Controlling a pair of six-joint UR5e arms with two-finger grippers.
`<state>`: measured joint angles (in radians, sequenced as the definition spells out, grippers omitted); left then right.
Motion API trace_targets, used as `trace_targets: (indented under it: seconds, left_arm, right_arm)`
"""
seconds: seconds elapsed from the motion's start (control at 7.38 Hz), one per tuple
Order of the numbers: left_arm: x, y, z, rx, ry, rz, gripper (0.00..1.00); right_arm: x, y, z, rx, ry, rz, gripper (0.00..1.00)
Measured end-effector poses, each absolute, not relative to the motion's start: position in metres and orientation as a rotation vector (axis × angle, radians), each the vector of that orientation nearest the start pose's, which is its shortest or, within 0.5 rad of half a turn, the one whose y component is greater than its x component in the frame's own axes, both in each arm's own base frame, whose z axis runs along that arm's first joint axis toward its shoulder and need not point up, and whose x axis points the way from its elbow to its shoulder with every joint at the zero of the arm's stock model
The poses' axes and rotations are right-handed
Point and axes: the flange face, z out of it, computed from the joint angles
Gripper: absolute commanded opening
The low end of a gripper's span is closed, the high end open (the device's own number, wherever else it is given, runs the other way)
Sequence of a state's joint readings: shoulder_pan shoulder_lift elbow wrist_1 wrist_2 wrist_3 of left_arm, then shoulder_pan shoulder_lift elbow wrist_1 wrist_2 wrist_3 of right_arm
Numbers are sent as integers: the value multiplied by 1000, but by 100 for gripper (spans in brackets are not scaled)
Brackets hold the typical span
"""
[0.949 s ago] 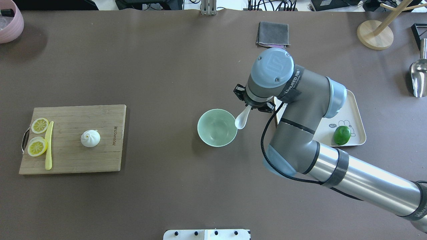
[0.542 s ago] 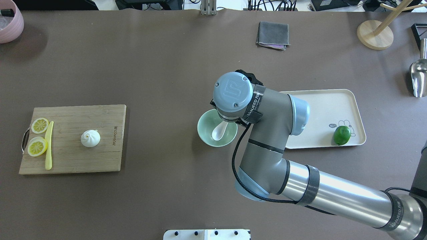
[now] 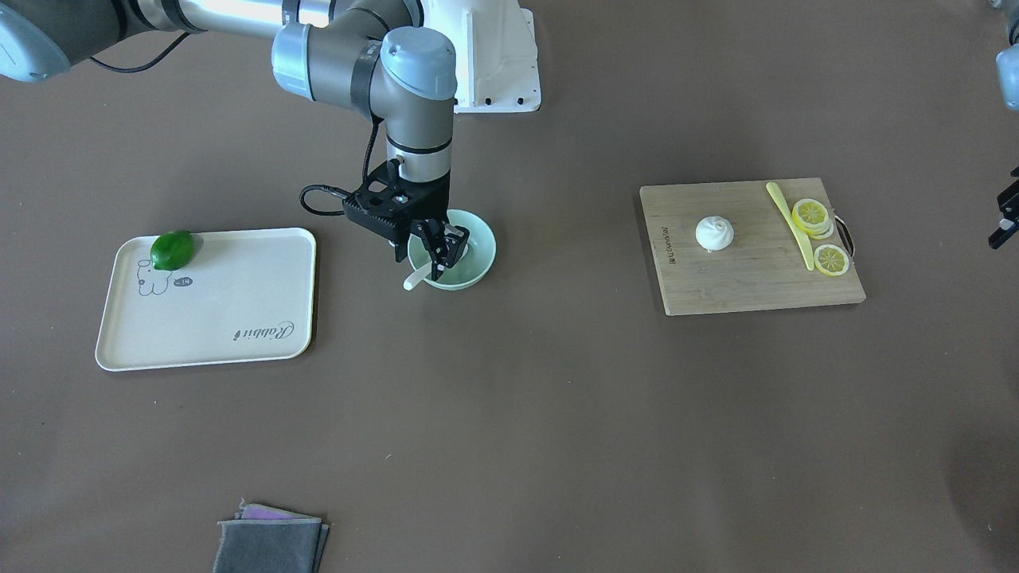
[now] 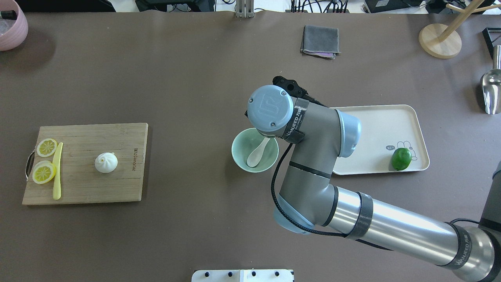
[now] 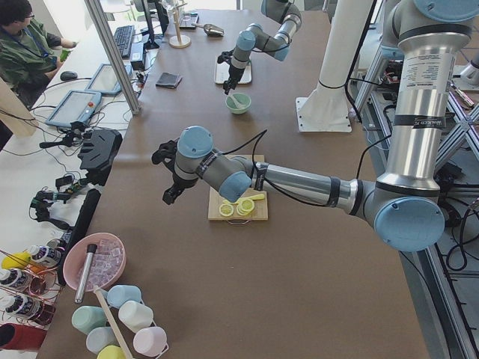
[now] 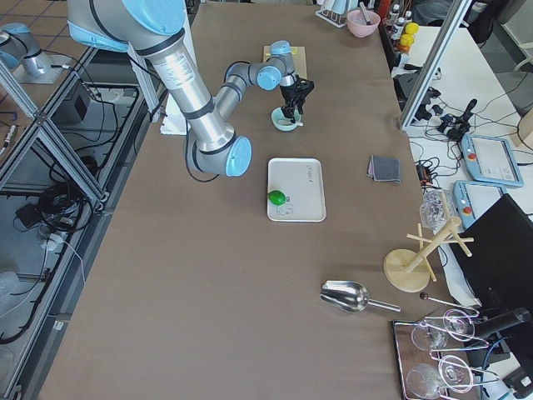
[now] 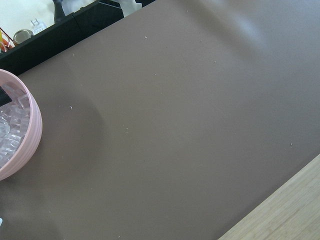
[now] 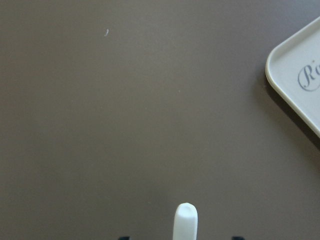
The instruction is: Put spoon and bun in bowl
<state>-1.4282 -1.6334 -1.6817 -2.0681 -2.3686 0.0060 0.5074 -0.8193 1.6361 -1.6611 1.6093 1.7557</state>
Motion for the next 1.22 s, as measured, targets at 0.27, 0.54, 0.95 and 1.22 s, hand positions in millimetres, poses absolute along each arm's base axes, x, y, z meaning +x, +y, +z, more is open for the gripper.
trace_targets:
  seconds: [0.27, 0.54, 0.95, 1.22]
  left_arm:
    - [24, -534, 507, 552, 840, 361, 99]
    - [54, -518, 489, 500, 892, 310, 99]
    - [155, -477, 447, 409, 975, 266, 99]
    - [235, -442, 448, 410, 947, 283, 99]
  right_arm:
    - [-488, -477, 211, 77, -756, 521, 100]
    - [-392, -499, 255, 79, -772, 312, 100]
    - [-238, -534, 343, 98, -778, 47, 100]
    - [-138, -534, 416, 138, -747, -100, 100]
